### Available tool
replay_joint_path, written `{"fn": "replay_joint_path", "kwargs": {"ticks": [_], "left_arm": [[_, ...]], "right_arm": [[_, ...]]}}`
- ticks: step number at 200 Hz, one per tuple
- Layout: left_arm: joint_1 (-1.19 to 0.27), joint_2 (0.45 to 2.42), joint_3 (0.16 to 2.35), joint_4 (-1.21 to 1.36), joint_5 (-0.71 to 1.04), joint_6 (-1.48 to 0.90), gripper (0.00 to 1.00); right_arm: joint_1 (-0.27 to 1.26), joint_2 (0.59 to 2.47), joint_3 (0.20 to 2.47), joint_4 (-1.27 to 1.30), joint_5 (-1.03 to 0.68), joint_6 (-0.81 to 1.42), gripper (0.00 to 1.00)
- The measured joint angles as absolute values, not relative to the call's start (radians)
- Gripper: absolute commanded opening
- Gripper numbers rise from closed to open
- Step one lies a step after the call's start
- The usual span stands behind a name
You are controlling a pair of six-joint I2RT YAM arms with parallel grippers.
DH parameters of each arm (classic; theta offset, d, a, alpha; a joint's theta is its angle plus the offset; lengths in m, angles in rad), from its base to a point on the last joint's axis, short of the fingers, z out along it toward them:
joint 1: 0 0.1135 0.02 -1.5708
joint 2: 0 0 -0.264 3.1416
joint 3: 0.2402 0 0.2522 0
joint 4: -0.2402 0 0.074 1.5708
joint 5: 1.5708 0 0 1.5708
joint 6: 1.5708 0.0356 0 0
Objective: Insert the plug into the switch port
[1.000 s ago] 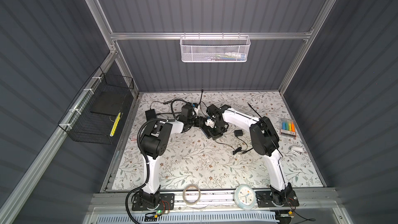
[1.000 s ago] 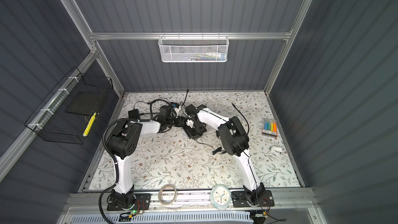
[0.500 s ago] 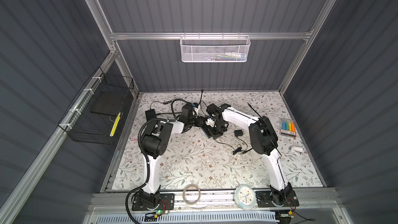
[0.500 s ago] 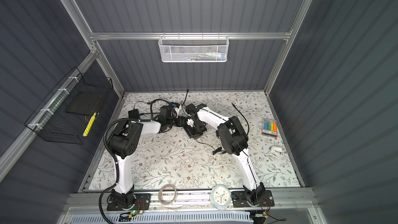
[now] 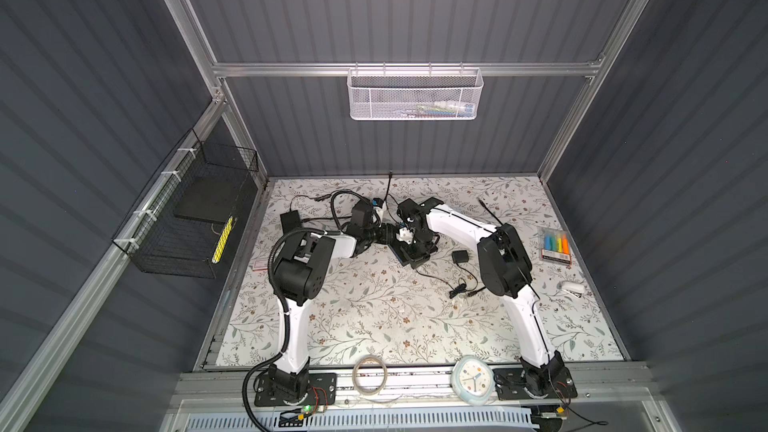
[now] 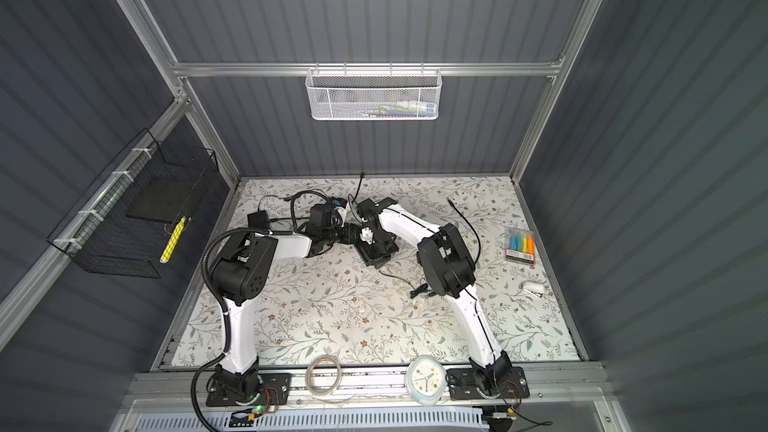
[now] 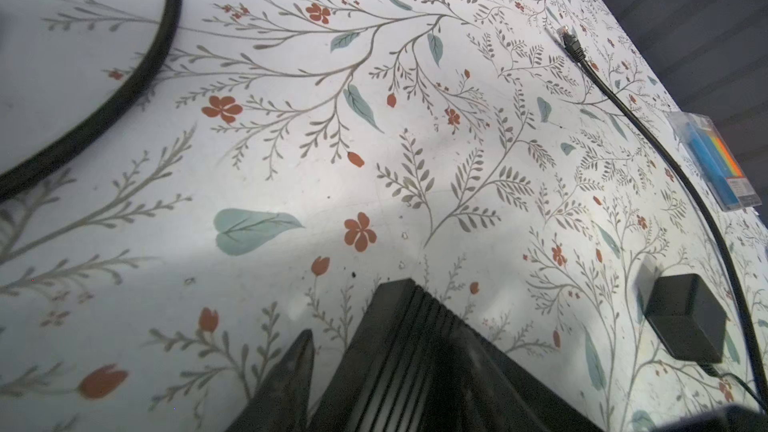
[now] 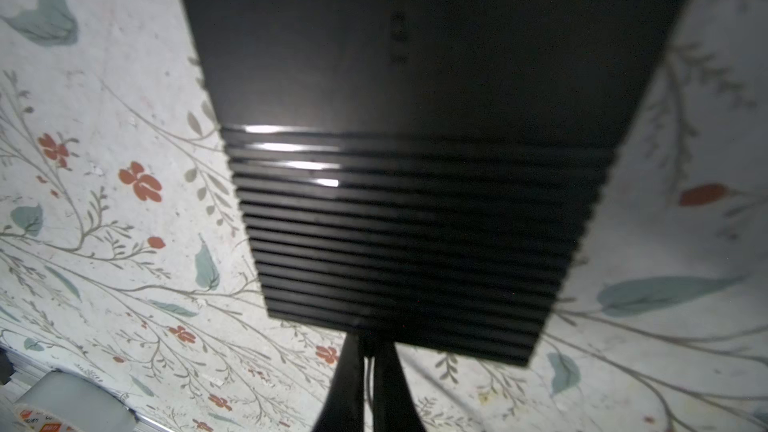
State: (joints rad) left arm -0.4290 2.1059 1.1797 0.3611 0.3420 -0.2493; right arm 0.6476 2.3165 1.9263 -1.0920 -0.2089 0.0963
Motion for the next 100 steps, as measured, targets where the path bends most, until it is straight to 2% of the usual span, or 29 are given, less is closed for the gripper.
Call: {"fn": "replay_joint_path", "kwargs": {"ticks": [82, 100], "left_arm": [[-0.427, 2.106, 1.188, 0.34, 0.337, -0.247, 0.54], [-0.424, 2.103, 1.199, 0.307, 0.339, -0.248, 0.54]], "right_arm": [[0.646, 2.299, 1.887, -1.06, -0.205, 0.088, 0.0], [0.646, 2.261, 1.823, -0.999, -0.202, 0.088, 0.12]]}}
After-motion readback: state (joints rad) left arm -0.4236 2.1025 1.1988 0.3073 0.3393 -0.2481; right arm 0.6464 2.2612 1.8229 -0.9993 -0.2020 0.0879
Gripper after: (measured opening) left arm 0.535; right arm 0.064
